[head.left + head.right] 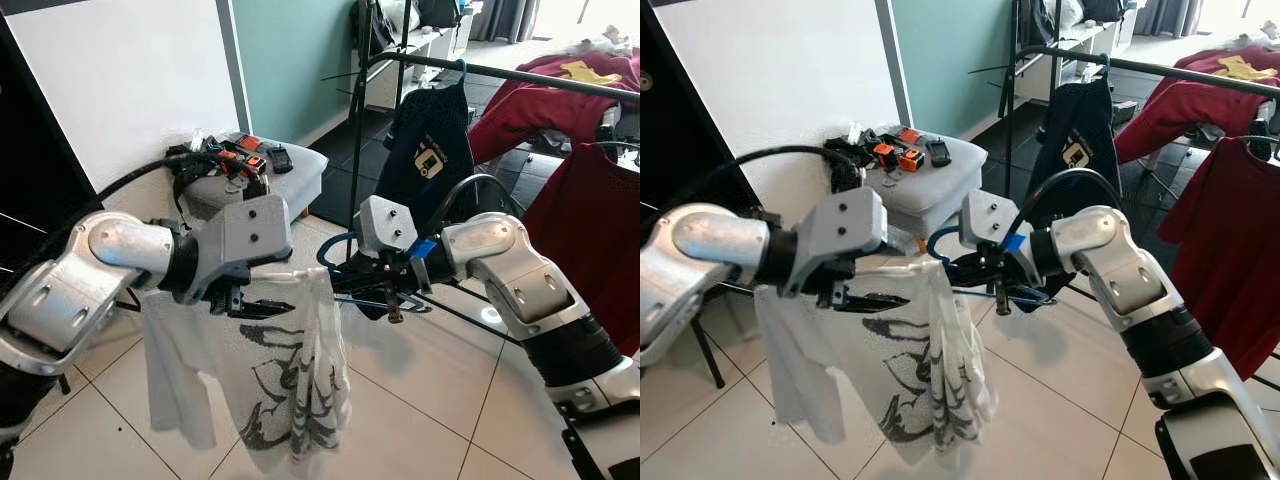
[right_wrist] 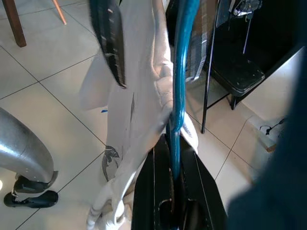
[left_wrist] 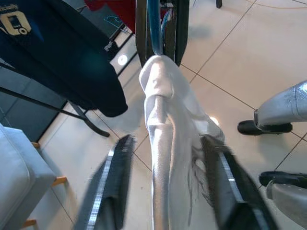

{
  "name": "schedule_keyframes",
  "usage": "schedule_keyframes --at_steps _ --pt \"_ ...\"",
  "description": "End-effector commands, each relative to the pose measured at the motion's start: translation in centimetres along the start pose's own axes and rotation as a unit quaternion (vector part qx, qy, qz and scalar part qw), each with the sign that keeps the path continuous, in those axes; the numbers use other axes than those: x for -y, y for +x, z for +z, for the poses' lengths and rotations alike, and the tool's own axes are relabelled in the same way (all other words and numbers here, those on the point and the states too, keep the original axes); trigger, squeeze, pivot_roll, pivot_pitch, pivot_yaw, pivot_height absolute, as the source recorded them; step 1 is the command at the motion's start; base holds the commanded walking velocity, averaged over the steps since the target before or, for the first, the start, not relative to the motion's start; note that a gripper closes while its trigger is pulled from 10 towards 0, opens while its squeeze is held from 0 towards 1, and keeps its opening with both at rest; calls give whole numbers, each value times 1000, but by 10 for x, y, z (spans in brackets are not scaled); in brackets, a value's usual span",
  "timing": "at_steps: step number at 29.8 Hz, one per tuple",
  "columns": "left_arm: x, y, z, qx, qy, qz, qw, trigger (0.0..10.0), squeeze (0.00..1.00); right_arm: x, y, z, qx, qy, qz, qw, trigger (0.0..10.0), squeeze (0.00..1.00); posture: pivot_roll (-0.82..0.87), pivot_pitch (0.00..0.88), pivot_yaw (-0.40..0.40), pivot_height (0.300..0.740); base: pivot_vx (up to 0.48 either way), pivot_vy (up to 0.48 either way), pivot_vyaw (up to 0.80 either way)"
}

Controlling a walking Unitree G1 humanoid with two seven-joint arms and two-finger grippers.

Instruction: Hang hanger

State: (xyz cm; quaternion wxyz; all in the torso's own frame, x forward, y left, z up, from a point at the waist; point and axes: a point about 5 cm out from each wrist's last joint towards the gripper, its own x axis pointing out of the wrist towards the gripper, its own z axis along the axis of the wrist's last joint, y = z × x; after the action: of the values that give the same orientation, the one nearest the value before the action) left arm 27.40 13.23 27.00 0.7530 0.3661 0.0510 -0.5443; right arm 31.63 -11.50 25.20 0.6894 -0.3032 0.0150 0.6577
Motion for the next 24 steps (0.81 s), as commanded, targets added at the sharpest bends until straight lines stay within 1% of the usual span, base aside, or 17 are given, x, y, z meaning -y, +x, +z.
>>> schedule_keyframes --at_steps 1,9,18,22,23,24 --pt "5 1 -10 -28 -10 -14 999 0 0 0 -1 15 25 -25 3 999 10000 0 -55 9 63 740 0 0 0" --pt "2 0 -15 -40 -13 -10 999 0 0 -3 -2 18 33 -29 5 999 10000 0 -56 5 66 740 0 0 0" --pt "5 0 -17 -45 -12 -16 999 0 0 -3 -3 26 54 -35 6 998 10000 0 -57 2 66 740 0 0 0" --pt "4 0 -17 -44 -9 -12 999 0 0 -3 -4 26 55 -31 5 998 10000 0 -57 0 66 740 0 0 0" --pt "3 -1 -16 -43 -5 -9 999 0 0 -4 -4 26 55 -24 9 998 10000 0 -57 0 68 740 0 0 0" --pt "1 -1 -16 -41 3 -3 999 0 0 -4 -5 25 55 -14 11 998 10000 722 -57 0 68 740 0 0 0"
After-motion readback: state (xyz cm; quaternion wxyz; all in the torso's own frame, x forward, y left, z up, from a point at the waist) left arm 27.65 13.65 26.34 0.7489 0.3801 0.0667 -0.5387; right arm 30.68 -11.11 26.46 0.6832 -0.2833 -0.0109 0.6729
